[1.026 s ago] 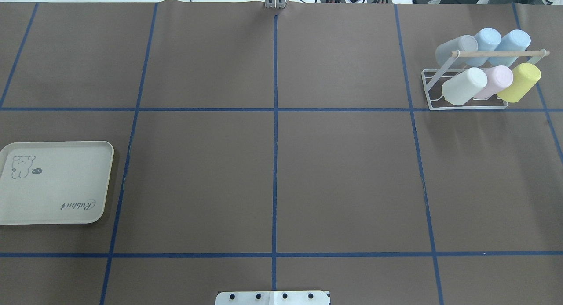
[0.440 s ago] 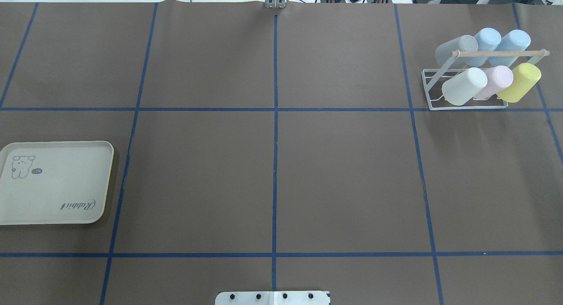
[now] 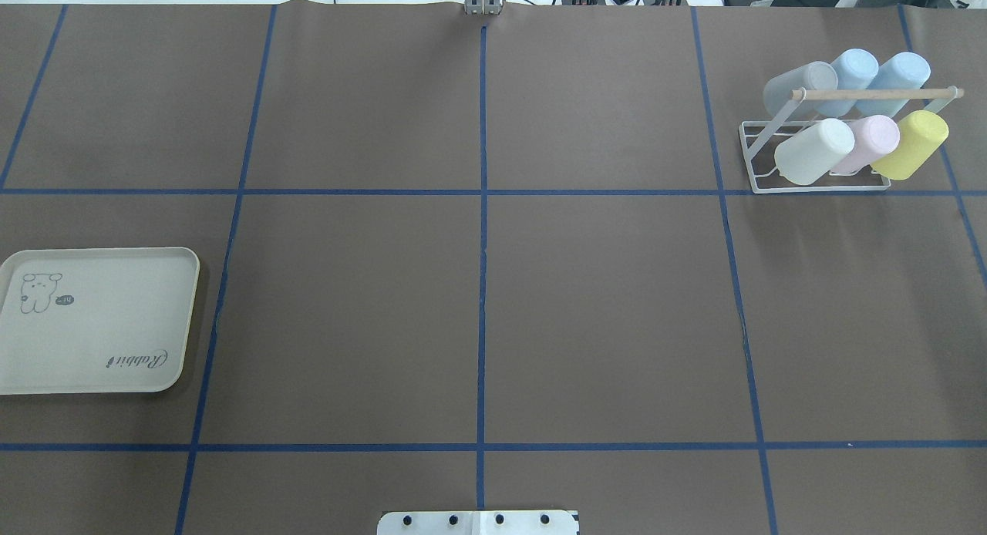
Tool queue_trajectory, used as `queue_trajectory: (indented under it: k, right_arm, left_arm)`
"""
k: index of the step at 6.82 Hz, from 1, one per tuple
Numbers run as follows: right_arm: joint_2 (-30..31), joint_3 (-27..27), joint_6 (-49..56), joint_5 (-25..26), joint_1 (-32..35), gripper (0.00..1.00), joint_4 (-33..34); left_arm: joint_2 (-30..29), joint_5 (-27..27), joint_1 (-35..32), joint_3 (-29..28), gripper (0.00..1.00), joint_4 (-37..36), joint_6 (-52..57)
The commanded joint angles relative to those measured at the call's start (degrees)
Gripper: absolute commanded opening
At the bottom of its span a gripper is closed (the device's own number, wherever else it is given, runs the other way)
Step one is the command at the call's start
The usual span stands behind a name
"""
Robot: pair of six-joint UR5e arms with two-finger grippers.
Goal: Transfer IKEA cup to right arm and place on rack
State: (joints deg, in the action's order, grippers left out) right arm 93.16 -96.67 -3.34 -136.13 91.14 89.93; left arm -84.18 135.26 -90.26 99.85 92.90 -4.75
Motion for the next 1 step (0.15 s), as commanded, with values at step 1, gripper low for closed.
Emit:
queue_trajectory:
  k: [1]
  right_arm:
    - [0.00,0.33,0.00,-0.28,0.00,1.00,-0.02]
  left_arm:
    - [-0.02,0.00,0.00,-0.01,1.00,0.00,0.00]
